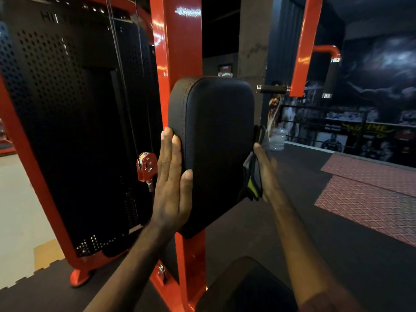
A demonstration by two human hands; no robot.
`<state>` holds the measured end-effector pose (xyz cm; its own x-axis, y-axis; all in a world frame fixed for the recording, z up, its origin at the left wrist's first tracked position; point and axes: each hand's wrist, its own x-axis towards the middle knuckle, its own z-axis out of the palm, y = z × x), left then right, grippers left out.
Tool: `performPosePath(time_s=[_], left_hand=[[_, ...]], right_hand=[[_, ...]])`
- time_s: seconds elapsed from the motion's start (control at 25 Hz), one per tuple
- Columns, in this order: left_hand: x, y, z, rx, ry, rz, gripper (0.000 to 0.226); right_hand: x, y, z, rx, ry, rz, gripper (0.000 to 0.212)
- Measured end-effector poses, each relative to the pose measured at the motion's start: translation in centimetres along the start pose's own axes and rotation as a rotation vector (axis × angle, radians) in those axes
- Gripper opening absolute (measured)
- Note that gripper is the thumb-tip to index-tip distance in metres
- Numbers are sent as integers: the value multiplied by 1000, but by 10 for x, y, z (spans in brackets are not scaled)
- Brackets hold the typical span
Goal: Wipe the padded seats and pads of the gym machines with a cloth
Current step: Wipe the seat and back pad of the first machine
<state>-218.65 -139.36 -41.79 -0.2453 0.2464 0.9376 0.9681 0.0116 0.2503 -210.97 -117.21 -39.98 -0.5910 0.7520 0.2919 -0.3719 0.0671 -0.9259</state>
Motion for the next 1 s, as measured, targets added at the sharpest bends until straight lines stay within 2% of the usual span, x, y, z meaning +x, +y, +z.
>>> performPosePath(time_s=[0.08, 0.2, 0.28, 0.36, 0.44, 0.6, 0.76, 0.88, 1.0], left_hand=[[1, -2, 1, 1, -1, 13, 62], [0, -1, 0, -4, 0, 14, 62], [1, -1, 0, -11, 5, 21, 62], [1, -1, 0, -15, 1, 24, 62], [1, -3, 1, -9, 9, 35, 62], [1, -5, 2, 4, 17, 50, 62], [0, -4, 0, 1, 14, 42, 62], [1, -2, -1, 2, 11, 34, 60], [1, -1, -1, 4, 18, 23, 60]], right_hand=[[22, -36, 10, -5, 15, -88, 29], [27, -50, 22, 47, 39, -195, 24], [15, -19, 13, 80, 14, -168, 18], [8, 5, 0, 53, -18, -66, 23], [20, -9, 0, 7, -10, -28, 26], [48, -102, 22, -165, -120, -228, 34], [54, -164, 42, -552, -246, -480, 56], [38, -182, 59, -782, -338, -654, 42], [13, -190, 80, -835, -460, -833, 30]])
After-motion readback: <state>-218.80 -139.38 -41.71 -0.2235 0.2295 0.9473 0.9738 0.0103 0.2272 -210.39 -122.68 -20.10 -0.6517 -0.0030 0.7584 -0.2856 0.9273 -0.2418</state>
